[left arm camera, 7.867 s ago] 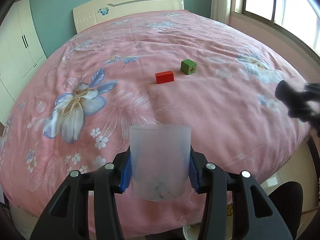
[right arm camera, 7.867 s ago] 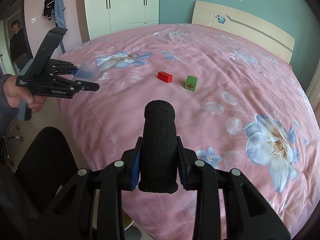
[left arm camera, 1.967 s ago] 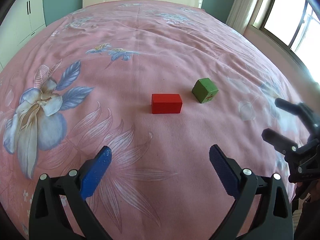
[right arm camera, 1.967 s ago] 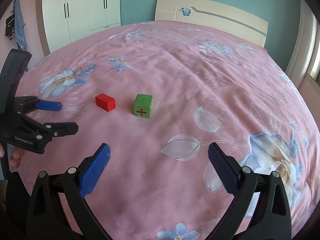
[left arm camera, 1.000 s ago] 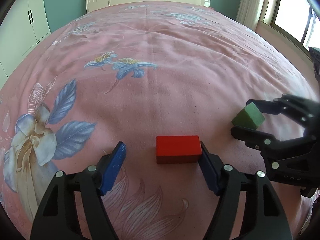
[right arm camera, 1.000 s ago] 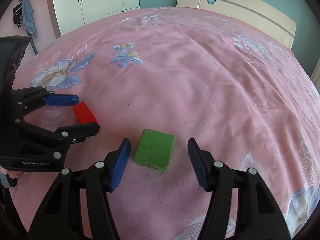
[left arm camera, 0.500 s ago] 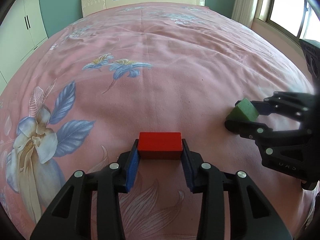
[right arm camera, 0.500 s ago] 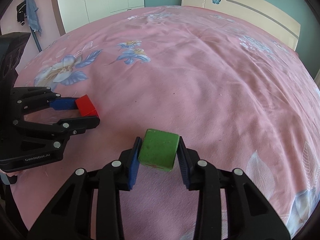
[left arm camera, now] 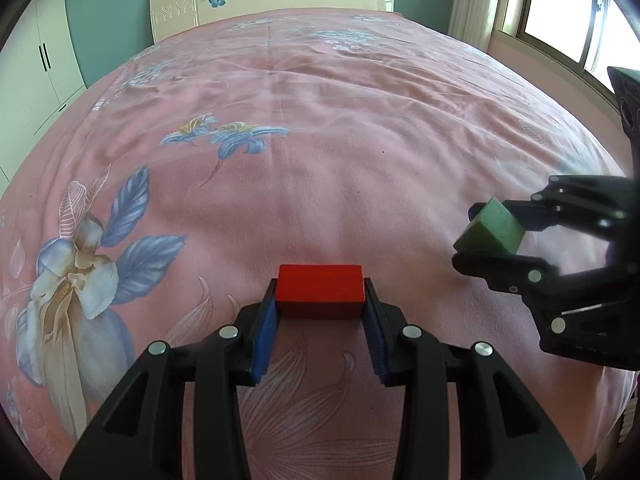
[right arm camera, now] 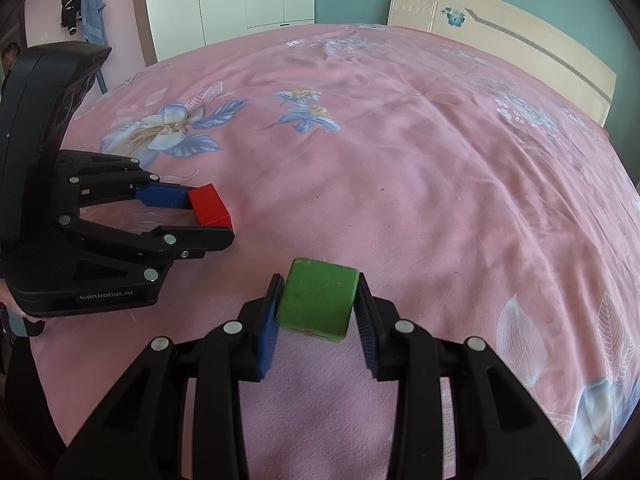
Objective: Collect trash
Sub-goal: 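Lift the green cube and red block with both tools off the bed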
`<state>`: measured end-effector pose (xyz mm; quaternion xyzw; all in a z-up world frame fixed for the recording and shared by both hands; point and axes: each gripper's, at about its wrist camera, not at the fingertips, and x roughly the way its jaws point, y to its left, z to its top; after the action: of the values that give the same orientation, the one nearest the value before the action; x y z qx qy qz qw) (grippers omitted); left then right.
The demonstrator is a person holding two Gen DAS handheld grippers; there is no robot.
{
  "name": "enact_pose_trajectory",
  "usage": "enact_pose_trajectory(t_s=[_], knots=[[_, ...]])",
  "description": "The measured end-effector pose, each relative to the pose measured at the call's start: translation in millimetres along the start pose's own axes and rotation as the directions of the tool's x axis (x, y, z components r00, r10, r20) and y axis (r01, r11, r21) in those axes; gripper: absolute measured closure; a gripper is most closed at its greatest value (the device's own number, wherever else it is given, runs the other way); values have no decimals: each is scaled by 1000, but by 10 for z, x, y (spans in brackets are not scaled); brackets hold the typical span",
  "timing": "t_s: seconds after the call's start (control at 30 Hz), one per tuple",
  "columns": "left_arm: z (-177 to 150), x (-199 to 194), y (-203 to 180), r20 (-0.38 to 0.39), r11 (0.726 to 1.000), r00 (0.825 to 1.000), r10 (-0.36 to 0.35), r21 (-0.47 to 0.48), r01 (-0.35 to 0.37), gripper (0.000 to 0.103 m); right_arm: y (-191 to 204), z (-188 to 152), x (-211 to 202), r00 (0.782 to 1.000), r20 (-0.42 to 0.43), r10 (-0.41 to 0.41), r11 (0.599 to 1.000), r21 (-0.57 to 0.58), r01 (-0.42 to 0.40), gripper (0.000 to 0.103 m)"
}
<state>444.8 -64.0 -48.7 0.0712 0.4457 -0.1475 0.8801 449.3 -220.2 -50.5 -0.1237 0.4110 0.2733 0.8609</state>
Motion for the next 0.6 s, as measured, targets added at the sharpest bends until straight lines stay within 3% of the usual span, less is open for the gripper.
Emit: enact_pose_trajectory(t_s=[0.6], knots=[[-256, -468, -219, 13, 997, 1000, -18, 81, 17, 62, 414, -235, -638, 999, 38, -13, 998, -59, 15, 67]])
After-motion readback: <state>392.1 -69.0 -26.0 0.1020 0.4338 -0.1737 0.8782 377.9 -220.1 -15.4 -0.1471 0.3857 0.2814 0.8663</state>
